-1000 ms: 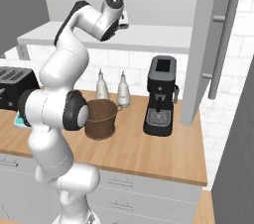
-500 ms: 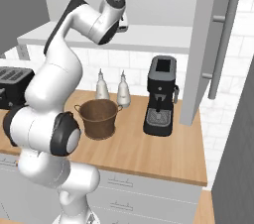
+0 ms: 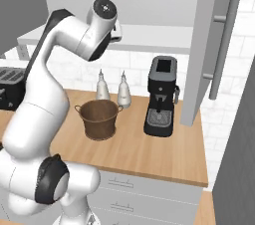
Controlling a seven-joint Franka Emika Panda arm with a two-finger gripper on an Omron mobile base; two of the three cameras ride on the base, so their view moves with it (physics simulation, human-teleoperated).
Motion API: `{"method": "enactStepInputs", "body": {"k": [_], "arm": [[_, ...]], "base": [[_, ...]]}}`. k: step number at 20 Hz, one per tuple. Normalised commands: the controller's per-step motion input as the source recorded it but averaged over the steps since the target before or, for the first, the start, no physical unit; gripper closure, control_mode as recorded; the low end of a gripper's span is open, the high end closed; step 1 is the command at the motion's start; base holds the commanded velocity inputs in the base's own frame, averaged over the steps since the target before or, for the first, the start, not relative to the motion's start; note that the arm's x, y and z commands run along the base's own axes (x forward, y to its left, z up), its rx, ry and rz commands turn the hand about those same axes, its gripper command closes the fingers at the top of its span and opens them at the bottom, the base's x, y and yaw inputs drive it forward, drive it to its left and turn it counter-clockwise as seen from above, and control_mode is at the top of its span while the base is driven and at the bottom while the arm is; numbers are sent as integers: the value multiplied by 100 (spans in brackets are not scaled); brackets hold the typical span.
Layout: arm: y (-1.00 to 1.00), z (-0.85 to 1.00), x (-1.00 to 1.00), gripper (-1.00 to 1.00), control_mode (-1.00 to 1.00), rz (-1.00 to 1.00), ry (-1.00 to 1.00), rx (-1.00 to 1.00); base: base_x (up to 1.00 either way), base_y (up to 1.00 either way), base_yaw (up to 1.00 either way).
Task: Open the cabinet, pick up the bread from the cabinet and place it in the basket. Then move the basket to the dining counter.
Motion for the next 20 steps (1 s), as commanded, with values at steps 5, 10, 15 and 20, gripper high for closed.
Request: {"method": "enactStepInputs", "body": {"k": [5, 10, 15, 20], "arm": [[0, 1, -100, 100, -100, -1, 4, 2], [0, -4, -100, 100, -100, 0, 3, 0], [13, -74, -100, 100, -100, -4, 3, 0], [17, -100, -74, 100, -100, -8, 4, 0]], "base": [[0, 0, 0], [0, 0, 0], [0, 0, 0], [0, 0, 0]]}}
